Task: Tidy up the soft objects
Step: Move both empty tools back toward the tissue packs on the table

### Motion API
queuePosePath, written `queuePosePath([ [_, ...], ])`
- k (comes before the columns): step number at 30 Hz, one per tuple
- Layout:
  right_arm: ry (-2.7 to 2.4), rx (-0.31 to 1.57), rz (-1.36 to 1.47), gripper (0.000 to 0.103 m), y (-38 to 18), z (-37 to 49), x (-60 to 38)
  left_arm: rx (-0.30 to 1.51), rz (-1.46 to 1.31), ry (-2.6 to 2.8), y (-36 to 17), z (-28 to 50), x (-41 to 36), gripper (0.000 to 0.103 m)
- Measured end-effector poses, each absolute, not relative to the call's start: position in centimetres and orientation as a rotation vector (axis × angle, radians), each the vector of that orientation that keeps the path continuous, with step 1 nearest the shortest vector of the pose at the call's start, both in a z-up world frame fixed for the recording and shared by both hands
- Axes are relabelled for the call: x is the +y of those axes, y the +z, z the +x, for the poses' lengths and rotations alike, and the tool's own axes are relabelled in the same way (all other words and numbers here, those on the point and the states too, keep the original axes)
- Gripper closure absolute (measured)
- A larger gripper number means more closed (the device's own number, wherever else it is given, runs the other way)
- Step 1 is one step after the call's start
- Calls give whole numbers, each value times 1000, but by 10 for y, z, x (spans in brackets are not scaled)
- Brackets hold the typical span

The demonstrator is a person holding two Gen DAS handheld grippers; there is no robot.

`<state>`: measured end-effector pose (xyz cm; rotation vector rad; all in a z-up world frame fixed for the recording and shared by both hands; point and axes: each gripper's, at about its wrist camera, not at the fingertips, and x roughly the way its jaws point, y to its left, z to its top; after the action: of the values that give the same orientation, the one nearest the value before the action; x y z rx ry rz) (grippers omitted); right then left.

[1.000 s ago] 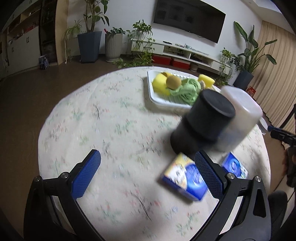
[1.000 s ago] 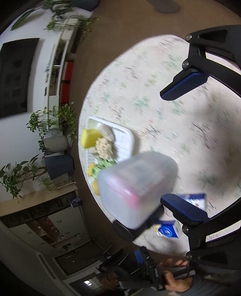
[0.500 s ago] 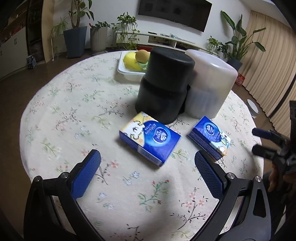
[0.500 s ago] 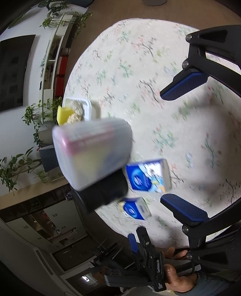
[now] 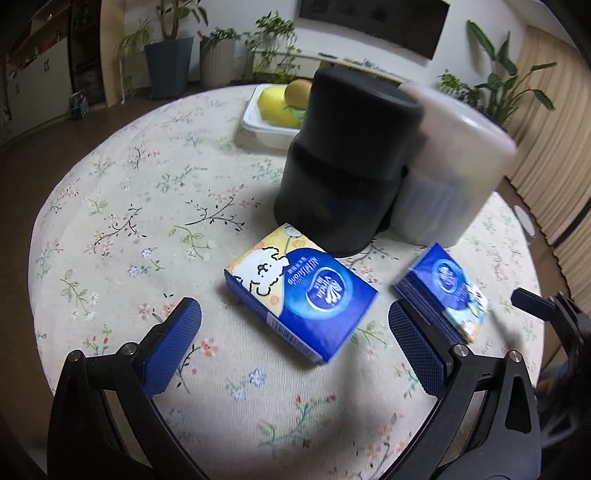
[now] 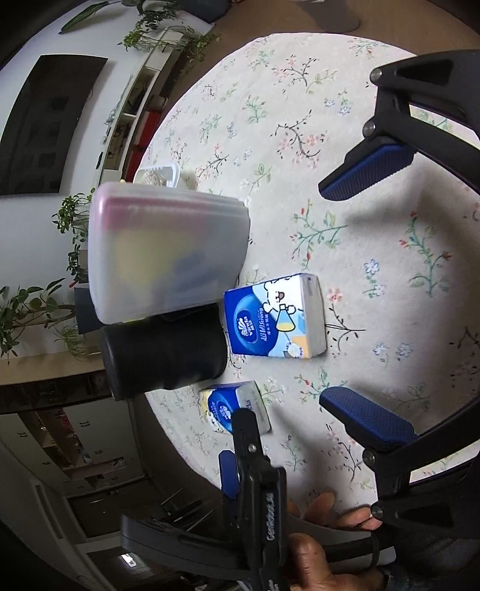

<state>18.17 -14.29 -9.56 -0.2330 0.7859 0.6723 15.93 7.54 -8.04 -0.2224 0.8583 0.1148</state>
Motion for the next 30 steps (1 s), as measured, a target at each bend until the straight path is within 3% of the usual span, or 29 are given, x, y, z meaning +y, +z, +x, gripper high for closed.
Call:
queuePosePath([
  [15,690,808,-212,0,-108,195,-130,921,-296,235,-86,189,82,0],
  [23,707,801,-198,0,-106,193,-136,956,-221,199,-90,158,85,0],
  [30,699,798,-210,0,-105,189,-138,874,-233,132,-80,128,103,0],
])
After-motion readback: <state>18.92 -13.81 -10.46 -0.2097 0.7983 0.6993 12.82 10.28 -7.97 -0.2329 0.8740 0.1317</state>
